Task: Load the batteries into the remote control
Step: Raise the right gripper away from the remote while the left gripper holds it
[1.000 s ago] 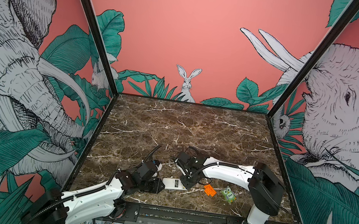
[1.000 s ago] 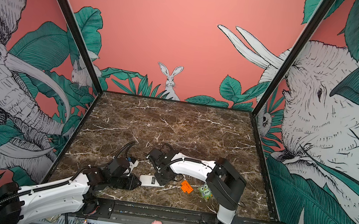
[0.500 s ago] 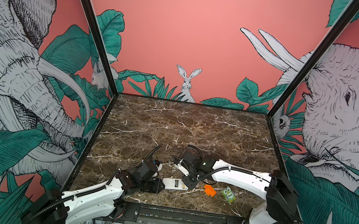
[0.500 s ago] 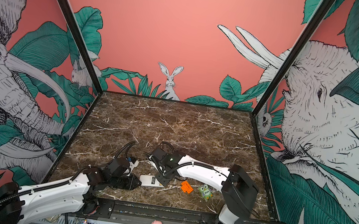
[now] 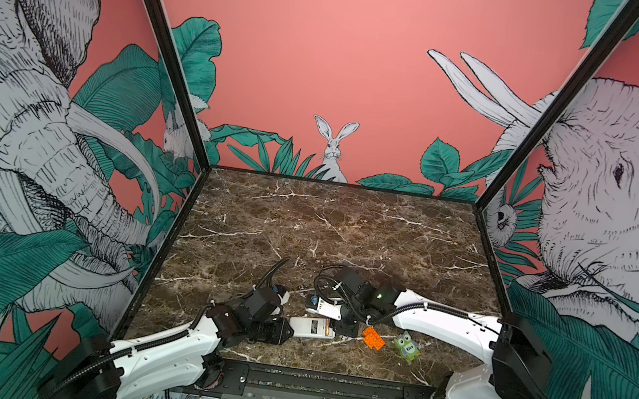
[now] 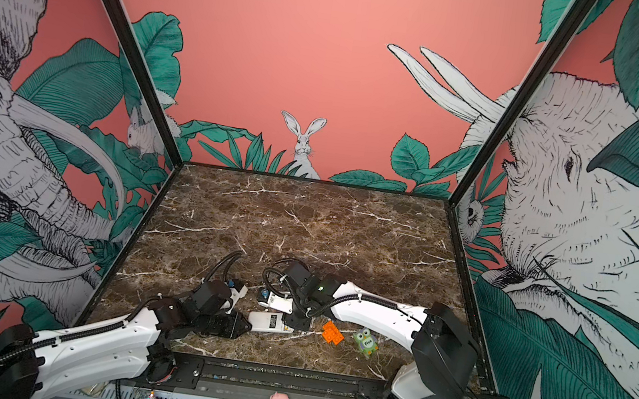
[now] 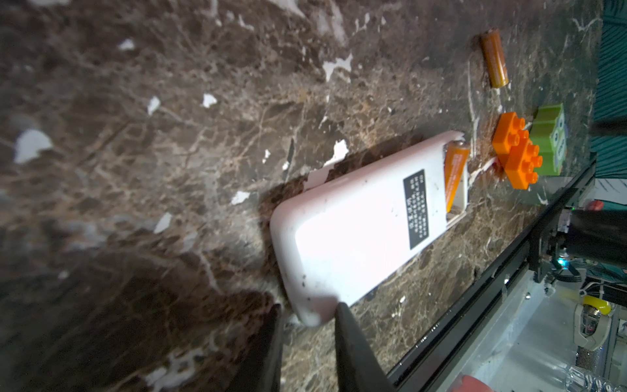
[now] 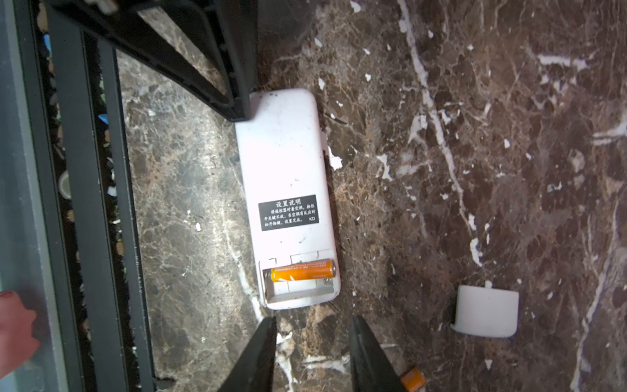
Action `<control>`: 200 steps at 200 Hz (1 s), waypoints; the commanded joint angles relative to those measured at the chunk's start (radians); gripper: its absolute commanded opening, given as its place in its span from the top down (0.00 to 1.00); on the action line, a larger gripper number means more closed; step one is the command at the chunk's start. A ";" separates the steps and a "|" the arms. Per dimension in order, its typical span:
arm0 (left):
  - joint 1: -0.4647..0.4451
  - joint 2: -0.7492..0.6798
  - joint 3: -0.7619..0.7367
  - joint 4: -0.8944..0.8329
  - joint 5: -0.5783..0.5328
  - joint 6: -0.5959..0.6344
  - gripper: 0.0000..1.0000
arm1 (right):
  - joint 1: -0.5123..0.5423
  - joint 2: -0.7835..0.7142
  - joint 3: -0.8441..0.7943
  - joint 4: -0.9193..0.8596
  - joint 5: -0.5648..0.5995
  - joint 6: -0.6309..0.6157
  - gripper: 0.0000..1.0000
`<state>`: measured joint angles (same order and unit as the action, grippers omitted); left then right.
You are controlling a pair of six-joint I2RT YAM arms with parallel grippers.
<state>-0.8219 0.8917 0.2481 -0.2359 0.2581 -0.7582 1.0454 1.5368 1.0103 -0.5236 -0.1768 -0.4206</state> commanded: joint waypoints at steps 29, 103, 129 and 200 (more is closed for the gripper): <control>0.006 0.031 0.010 -0.022 -0.013 0.004 0.72 | -0.018 0.054 0.004 0.028 -0.051 -0.150 0.65; 0.006 0.014 0.000 -0.025 -0.013 -0.004 0.73 | -0.034 0.103 0.006 0.019 -0.066 -0.211 0.66; 0.005 0.005 -0.001 -0.028 -0.014 -0.007 0.73 | -0.033 0.107 0.003 0.052 -0.059 -0.207 0.66; 0.006 -0.003 -0.007 -0.028 -0.016 -0.013 0.73 | -0.034 0.138 0.001 0.096 -0.047 -0.197 0.67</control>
<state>-0.8219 0.9005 0.2554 -0.2359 0.2661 -0.7635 1.0153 1.6691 1.0107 -0.4530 -0.2180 -0.6079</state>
